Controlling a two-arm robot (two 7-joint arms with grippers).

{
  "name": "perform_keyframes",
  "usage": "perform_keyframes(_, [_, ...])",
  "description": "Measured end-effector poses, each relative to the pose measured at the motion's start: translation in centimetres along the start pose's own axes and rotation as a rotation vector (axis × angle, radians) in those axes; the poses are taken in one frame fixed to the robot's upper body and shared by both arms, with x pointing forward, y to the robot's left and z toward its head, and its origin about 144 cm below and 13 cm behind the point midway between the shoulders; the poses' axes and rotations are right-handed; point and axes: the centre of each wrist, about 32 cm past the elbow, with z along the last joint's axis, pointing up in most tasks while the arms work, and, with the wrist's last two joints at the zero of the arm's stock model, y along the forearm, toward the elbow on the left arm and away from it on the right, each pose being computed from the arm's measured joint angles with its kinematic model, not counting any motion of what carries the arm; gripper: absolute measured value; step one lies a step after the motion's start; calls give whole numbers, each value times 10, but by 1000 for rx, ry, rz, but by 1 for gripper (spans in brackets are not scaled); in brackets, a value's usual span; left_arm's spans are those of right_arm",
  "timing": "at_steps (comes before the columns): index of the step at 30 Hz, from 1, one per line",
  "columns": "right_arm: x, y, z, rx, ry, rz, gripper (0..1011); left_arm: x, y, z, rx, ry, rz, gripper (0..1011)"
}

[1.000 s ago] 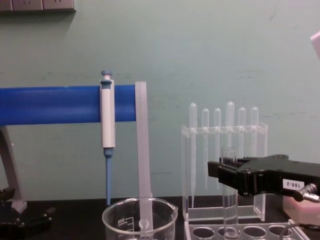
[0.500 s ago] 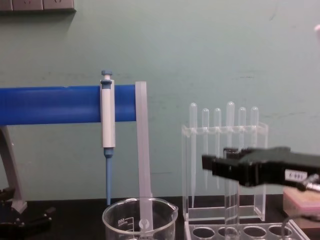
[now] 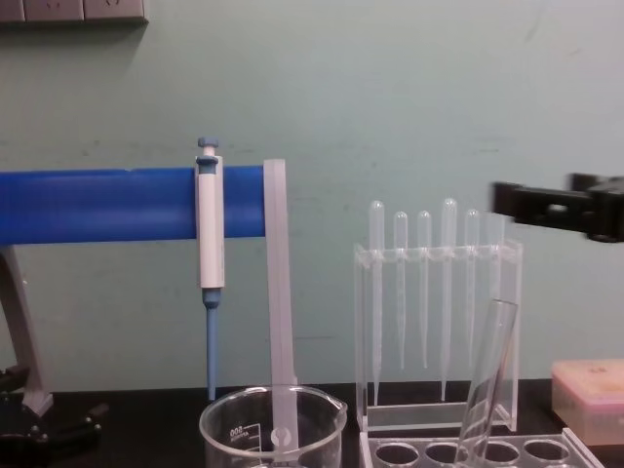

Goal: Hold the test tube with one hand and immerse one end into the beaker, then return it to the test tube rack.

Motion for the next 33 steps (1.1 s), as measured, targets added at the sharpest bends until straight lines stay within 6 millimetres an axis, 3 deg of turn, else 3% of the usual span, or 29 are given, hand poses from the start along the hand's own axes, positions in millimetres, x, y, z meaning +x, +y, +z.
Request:
perform_keyframes(3, [5,-10,-5,4,-7,-83,1003,0,0,0,0,0,0,1000])
perform_keyframes(10, [13,-31,-25,-34,-23,-303,1000,0,0,0,0,0,0,1000])
perform_keyframes(15, [13,-35,-45,-137,-94,-387,1000,0,0,0,0,0,0,1000])
perform_keyframes(24, [10,-25,-77,-256,-204,-356,1000,0,0,0,0,0,0,1000])
perform_keyframes(33, [8,-21,-88,-217,-255,-312,1000,0,0,0,0,0,0,1000])
